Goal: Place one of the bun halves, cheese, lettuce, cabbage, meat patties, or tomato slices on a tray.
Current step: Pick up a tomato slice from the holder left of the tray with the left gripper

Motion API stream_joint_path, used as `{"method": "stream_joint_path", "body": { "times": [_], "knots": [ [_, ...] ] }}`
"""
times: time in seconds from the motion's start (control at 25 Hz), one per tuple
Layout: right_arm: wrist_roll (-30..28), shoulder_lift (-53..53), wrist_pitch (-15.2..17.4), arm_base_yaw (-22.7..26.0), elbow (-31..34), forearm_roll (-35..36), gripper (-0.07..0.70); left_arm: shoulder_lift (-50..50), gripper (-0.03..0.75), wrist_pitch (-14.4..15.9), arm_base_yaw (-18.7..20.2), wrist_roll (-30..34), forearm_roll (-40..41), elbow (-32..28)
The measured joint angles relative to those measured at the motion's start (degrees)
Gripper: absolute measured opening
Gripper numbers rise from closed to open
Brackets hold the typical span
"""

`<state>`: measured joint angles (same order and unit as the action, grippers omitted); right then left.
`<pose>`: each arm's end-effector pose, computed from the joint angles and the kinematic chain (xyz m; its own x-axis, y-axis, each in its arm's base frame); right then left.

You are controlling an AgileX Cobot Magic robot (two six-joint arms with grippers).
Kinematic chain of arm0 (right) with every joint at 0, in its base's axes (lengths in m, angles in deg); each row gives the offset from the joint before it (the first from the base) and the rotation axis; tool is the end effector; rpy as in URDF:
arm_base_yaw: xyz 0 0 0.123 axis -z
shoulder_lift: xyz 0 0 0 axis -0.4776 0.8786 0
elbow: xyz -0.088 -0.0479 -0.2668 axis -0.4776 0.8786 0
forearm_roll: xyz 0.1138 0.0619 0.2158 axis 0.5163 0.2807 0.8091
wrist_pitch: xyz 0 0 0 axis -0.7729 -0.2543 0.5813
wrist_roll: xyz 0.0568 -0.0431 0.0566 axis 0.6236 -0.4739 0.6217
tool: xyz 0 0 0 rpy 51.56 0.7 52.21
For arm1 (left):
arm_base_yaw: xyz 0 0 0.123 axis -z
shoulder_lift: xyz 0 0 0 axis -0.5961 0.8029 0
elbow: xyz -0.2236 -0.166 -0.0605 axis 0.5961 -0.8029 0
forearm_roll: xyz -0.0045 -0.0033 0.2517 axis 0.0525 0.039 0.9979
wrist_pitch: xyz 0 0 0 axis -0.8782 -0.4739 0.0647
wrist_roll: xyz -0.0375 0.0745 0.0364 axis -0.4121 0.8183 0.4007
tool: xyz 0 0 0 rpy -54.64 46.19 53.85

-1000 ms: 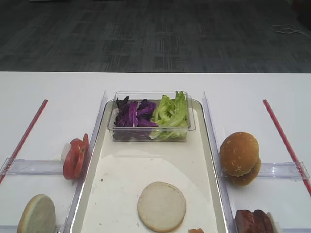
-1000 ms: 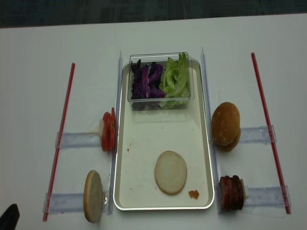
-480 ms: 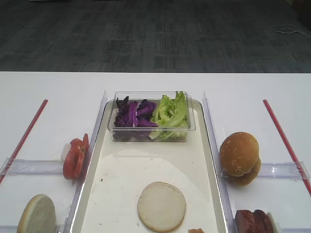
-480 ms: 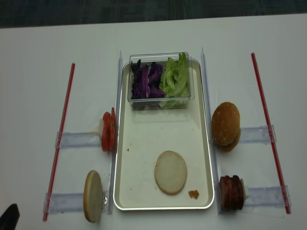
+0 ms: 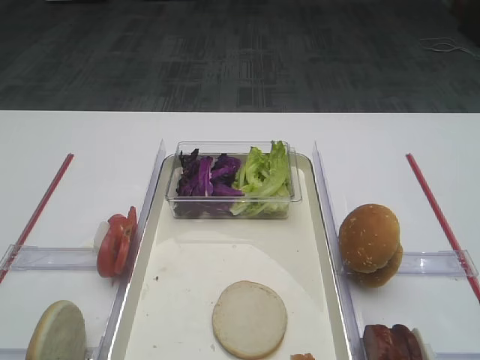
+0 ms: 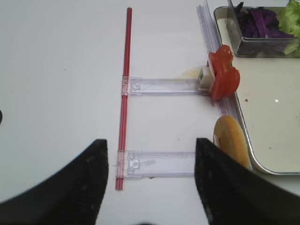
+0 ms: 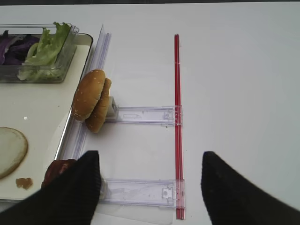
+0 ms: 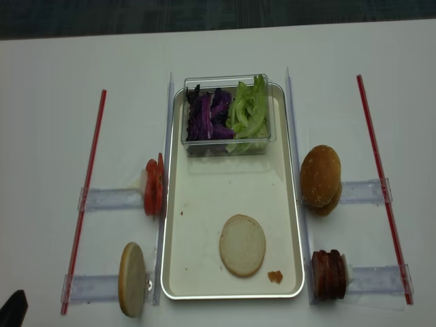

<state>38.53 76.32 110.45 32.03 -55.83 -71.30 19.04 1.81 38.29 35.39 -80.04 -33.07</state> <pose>-0.0076 0.0151 0.2686 -0.5044 0.0322 -0.8628 -0.0780 0.9935 0.0826 -0.0118 0.0029 0.2654 -0.5486 -0.0889 -0.8314 -0.0518 0.9960 -0.0723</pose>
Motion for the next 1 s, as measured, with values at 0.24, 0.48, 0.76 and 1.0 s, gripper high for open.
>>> {"method": "stream_joint_path", "body": {
  "times": [0.24,0.48,0.76,1.0],
  "knots": [
    [0.0,0.0,0.0,0.0,0.0,0.0,0.468,0.0,0.420,0.0,0.0,0.0,0.0,0.0],
    [0.0,0.0,0.0,0.0,0.0,0.0,0.468,0.0,0.420,0.0,0.0,0.0,0.0,0.0],
    [0.0,0.0,0.0,0.0,0.0,0.0,0.468,0.0,0.420,0.0,0.0,0.0,0.0,0.0],
    [0.0,0.0,0.0,0.0,0.0,0.0,0.468,0.0,0.420,0.0,0.0,0.0,0.0,0.0]
  ]
}}
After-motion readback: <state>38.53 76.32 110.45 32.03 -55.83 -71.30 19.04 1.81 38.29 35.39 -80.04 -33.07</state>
